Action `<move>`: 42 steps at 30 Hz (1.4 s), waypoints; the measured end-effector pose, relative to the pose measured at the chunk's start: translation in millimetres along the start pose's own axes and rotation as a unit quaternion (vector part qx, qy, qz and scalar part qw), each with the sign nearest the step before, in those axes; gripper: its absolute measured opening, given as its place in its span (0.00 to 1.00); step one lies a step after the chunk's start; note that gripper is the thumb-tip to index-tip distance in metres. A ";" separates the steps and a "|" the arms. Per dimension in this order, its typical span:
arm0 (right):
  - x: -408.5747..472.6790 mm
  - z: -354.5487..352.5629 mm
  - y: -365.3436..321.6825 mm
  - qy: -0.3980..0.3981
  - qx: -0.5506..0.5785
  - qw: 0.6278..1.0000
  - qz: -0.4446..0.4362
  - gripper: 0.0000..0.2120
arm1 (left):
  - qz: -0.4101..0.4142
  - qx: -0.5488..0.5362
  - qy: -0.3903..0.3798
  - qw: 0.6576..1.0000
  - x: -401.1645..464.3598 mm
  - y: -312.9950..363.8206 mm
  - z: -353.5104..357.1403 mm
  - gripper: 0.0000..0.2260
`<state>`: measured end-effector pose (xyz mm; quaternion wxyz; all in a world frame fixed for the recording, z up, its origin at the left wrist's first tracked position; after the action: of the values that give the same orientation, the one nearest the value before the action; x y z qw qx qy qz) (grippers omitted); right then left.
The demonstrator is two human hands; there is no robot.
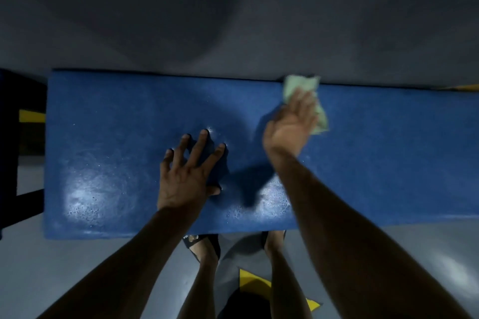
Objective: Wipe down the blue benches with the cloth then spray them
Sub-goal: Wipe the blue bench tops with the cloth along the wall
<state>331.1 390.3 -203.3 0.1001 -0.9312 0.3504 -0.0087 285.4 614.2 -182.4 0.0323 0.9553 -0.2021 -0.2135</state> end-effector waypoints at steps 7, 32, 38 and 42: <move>-59.4 -5.1 9.1 -0.094 0.027 0.889 -0.447 0.29 | 0.008 -0.004 -0.005 1.000 1.0 -1.7 1.0 0.45; -67.2 -20.0 120.3 0.070 0.048 0.994 0.067 0.27 | 0.024 -0.005 0.012 1.000 -1.2 -5.7 3.2 0.43; -177.1 0.9 27.8 -0.066 0.025 0.954 -0.293 0.27 | 0.027 -0.005 0.041 0.999 -2.3 -6.3 3.4 0.43; -118.2 -18.1 124.2 -0.028 0.004 0.953 -0.302 0.27 | 0.025 -0.005 0.039 0.999 -1.3 -6.6 5.8 0.44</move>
<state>159.6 373.1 -203.1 0.1057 -0.9931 0.0495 -0.0141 284.3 620.9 -188.1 0.0507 0.9575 -0.2230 -0.1759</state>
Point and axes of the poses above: each hand's wrist, its own x-axis towards the middle knuckle, its own z-axis out of the palm, y = z × x, the point moved 3 cm from there along x, towards the middle knuckle, and after that the axes turned 5 degrees about y, right-handed, at the moved point
